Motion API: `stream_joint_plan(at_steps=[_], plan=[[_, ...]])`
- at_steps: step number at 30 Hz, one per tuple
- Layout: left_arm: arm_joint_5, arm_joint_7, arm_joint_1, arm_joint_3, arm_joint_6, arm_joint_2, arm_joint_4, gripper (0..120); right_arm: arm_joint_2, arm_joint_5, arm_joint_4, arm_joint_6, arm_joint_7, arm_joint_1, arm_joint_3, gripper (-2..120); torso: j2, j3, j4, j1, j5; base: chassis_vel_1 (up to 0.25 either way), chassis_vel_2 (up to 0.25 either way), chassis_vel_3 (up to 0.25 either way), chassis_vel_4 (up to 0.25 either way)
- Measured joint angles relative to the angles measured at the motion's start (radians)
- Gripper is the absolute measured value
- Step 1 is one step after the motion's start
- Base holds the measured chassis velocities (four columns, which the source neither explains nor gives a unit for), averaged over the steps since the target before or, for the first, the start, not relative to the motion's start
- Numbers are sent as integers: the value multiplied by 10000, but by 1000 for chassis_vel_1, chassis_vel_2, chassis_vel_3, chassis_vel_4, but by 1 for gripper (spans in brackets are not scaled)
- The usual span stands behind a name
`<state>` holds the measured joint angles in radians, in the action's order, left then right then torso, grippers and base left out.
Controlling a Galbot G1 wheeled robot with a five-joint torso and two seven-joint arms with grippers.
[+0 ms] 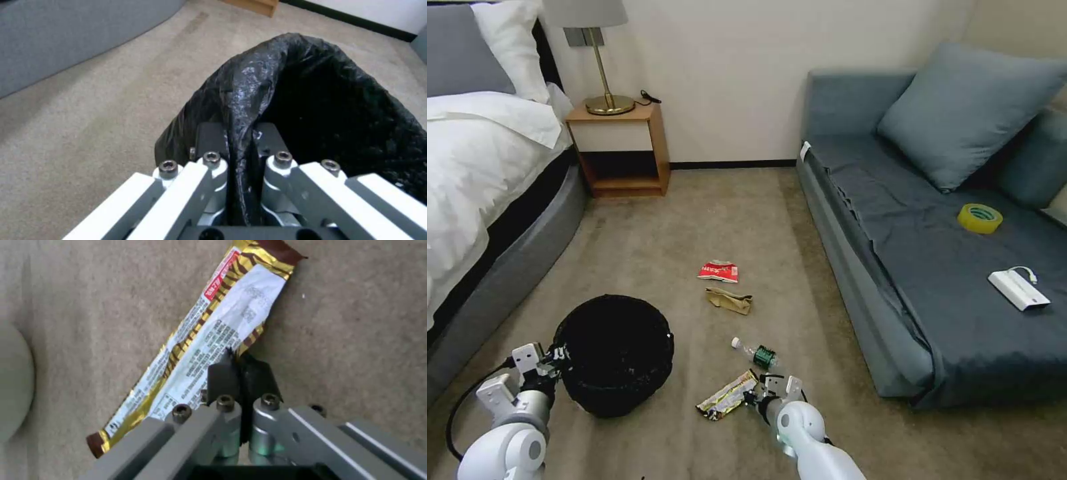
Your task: Pick up the trash bin, then pick up the garbage on the floor and place it into the trash bin.
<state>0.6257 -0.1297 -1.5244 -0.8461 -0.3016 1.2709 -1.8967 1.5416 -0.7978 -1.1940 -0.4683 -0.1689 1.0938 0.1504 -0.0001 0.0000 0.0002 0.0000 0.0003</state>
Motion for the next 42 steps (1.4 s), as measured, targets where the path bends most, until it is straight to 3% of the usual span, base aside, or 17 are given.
stream_joint_plan(at_steps=[8,22,33,42], plan=[[-1,1,6,6,0,-11,3,5,-67,-80,-301,35,-5,25,5,0,0,0,-1,0,-1,0,0,0,0],[-3,13,123,189,47,36,114,5,-761,-695,-2241,-122,-378,359,-230,0,0,-1,0,0,2,0,0,0,0],[-87,18,120,767,34,57,-24,5,-1619,-658,-5181,-92,-636,760,-502,0,3,-2,-1,-1,6,0,0,0,0],[-76,53,119,1169,-115,108,-196,5,-2546,-1095,-7538,-150,-841,247,-452,0,3,-3,-2,-1,2,0,0,0,0]])
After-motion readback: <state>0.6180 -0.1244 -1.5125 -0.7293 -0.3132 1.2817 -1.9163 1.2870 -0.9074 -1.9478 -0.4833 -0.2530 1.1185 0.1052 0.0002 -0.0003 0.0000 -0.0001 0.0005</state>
